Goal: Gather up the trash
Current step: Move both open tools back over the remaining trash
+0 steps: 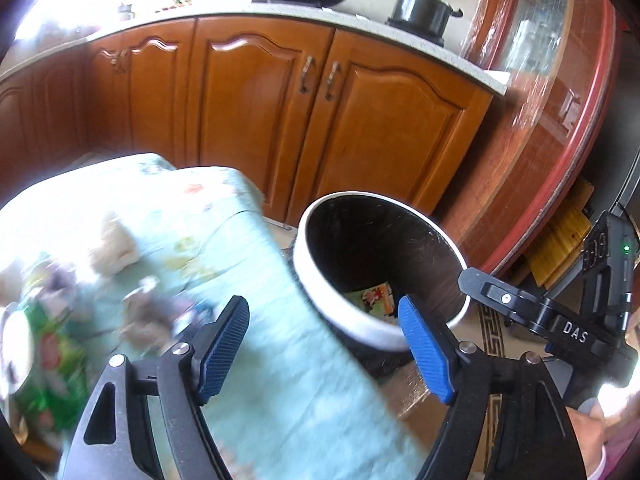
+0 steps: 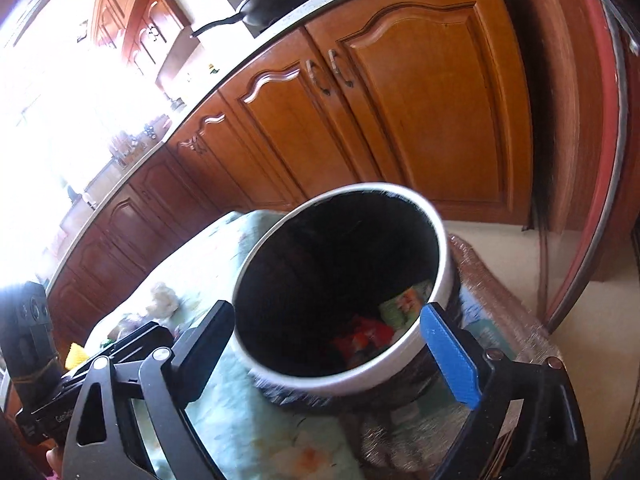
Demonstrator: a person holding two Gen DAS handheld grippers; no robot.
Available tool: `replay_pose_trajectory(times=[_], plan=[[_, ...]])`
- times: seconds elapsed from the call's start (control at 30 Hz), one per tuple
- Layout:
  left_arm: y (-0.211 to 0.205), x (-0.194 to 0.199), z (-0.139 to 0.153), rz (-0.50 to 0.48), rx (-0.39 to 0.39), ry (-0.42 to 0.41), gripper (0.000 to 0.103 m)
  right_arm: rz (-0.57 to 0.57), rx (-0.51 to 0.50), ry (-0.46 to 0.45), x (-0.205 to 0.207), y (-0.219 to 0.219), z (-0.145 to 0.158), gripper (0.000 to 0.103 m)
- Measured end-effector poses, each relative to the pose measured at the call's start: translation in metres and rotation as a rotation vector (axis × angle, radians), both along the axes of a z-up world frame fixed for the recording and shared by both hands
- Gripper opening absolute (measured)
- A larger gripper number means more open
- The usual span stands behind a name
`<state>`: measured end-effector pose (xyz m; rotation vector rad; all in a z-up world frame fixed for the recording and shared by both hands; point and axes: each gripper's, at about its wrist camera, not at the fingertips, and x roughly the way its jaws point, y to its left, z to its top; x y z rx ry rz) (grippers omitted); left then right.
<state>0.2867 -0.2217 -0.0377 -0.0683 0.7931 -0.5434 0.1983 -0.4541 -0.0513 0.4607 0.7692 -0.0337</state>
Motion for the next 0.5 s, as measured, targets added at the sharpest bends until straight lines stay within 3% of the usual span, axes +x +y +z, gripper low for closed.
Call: replay_pose_trajectory(times=[0.5], plan=[[0.122,-0.093,0.0,0.13,-0.026,0.014,0.08,0.114,0.053,0.046,-0.039,0.091,-0.015,0.095]])
